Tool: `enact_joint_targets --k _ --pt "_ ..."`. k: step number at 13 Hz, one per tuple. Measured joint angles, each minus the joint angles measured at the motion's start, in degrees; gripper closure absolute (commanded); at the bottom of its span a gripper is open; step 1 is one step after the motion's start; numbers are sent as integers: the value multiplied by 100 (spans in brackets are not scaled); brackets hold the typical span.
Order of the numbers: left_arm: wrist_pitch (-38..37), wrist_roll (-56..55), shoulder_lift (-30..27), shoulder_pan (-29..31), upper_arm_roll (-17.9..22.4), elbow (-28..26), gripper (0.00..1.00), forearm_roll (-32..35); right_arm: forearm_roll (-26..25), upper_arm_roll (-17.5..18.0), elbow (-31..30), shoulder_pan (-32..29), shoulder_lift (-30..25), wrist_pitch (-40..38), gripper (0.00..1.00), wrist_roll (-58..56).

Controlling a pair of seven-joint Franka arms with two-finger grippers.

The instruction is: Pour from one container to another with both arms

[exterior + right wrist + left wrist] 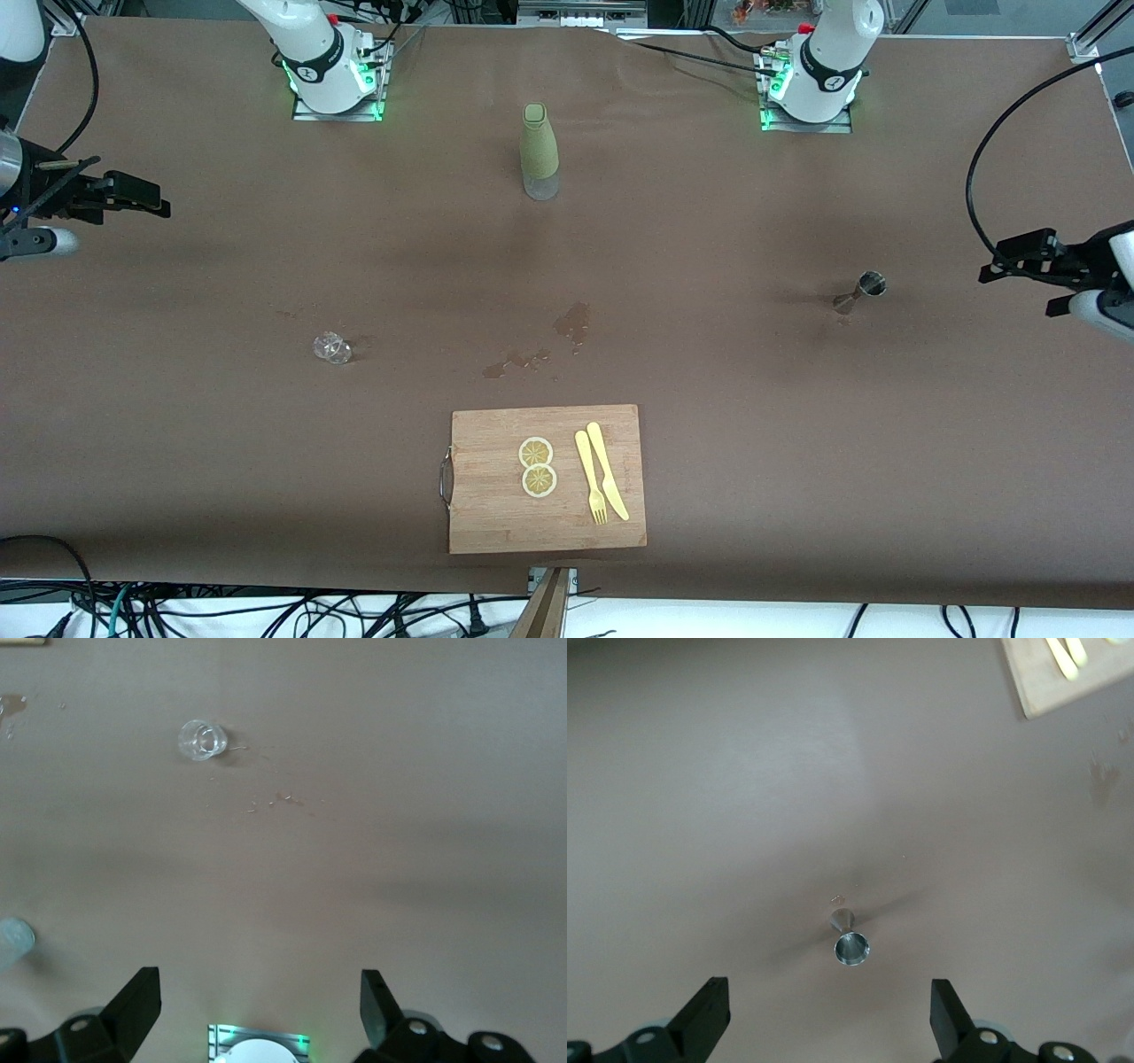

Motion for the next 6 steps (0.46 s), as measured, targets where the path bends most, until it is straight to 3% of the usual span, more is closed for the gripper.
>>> enact_joint_targets --k 3,6 --pt "-106 -1688 -191 -144 -249 -1 0 71 0 17 -60 -73 -75 211 0 181" --pt "-312 -2235 -217 -287 -301 -11 0 100 -20 257 -61 -69 -95 402 0 735"
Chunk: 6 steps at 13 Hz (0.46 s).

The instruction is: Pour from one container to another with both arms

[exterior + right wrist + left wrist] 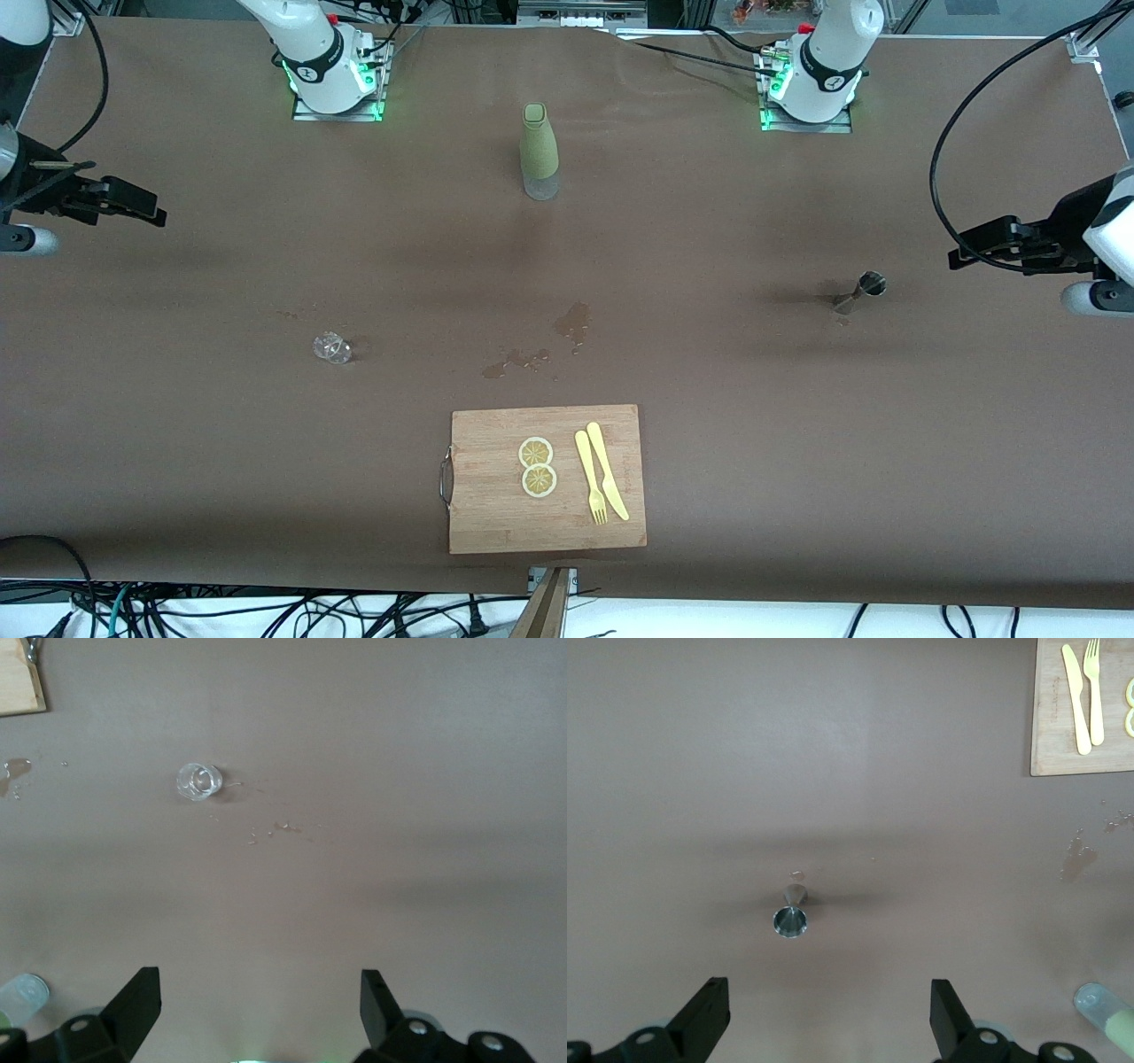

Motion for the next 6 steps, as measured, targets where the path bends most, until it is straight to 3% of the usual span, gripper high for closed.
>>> enact_joint_targets --k 6 --pt "-8 -192 -137 -396 3 -2 0 467 -20 18 0 -172 -53 203 0 102"
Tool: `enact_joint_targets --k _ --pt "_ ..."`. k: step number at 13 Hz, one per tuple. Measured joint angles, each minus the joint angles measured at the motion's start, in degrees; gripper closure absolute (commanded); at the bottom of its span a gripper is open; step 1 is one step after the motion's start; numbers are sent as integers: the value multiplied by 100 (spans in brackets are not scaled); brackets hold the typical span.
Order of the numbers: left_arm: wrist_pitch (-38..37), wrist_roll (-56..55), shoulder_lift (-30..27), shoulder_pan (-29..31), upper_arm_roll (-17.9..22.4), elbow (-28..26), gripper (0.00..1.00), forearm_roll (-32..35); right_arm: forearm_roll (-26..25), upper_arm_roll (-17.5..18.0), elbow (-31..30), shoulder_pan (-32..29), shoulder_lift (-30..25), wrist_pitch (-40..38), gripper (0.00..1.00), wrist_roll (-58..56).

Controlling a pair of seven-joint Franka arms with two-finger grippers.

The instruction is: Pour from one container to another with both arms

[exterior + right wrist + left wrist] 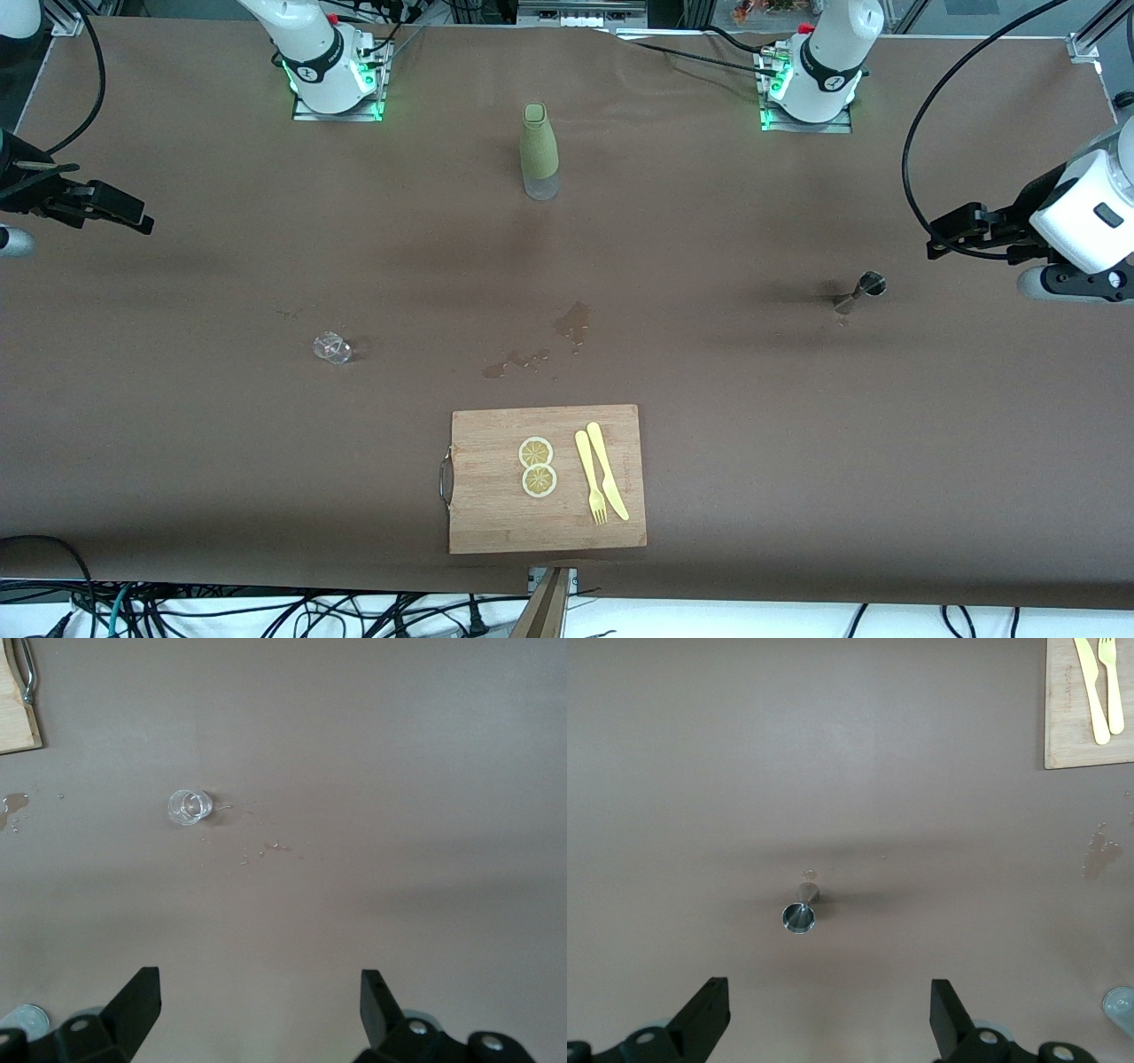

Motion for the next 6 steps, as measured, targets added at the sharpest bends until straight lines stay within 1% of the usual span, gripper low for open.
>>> enact_joint_targets --k 6 --pt "0 0 1 83 49 -27 0 -10 0 32 5 3 -34 0 0 9"
